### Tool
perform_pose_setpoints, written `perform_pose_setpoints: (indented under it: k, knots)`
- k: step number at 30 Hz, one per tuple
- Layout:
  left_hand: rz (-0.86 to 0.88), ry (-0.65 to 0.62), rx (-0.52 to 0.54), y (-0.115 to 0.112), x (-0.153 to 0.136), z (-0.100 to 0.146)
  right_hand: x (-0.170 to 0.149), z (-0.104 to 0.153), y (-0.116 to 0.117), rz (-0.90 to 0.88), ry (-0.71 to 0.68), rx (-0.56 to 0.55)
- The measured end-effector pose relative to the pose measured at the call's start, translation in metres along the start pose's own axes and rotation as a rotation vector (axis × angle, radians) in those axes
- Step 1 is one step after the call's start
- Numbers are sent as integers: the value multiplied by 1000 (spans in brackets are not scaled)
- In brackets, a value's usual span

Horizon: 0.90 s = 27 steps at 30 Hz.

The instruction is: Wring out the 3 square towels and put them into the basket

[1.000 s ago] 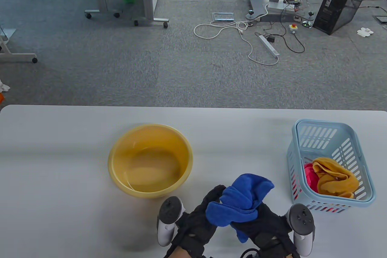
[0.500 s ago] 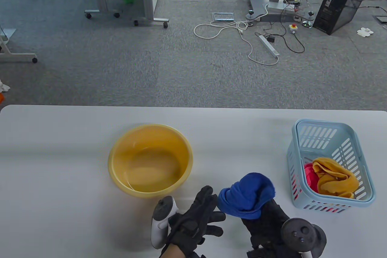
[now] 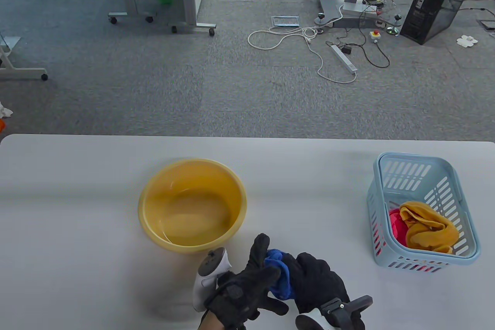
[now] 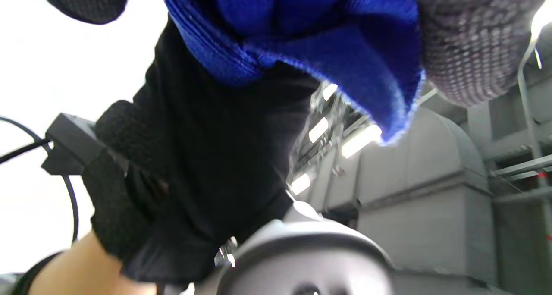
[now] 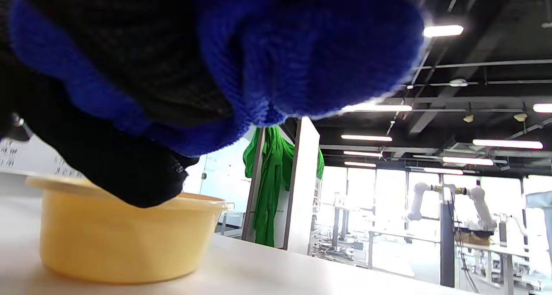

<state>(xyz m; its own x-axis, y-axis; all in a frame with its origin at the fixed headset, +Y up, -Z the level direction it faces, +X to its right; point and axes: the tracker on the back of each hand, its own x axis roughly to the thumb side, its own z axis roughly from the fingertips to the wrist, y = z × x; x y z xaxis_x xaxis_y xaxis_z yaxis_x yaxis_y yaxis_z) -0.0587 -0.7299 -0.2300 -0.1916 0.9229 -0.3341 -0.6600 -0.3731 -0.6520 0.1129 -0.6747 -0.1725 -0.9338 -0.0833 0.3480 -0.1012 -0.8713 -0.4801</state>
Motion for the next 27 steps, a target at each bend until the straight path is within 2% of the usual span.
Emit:
perform_pose_setpoints:
  k: [6, 15, 18, 20, 22, 27]
  knots:
    - [-34, -12, 240, 5, -11, -2, 4, 0, 4, 5, -17, 21]
    - [43, -99, 276, 10, -18, -8, -7, -3, 1, -126, 36, 31]
    - [3, -128, 278, 11, -17, -9, -13, -4, 0, -176, 54, 40]
    - [-20, -168, 283, 12, -16, -10, -22, -5, -1, -320, 91, 72]
    - [-60, -217, 255, 12, -12, -10, -31, -5, 1, -536, 155, 110]
    - [-182, -305, 284, 10, -4, -10, -44, -5, 5, -730, 208, 165]
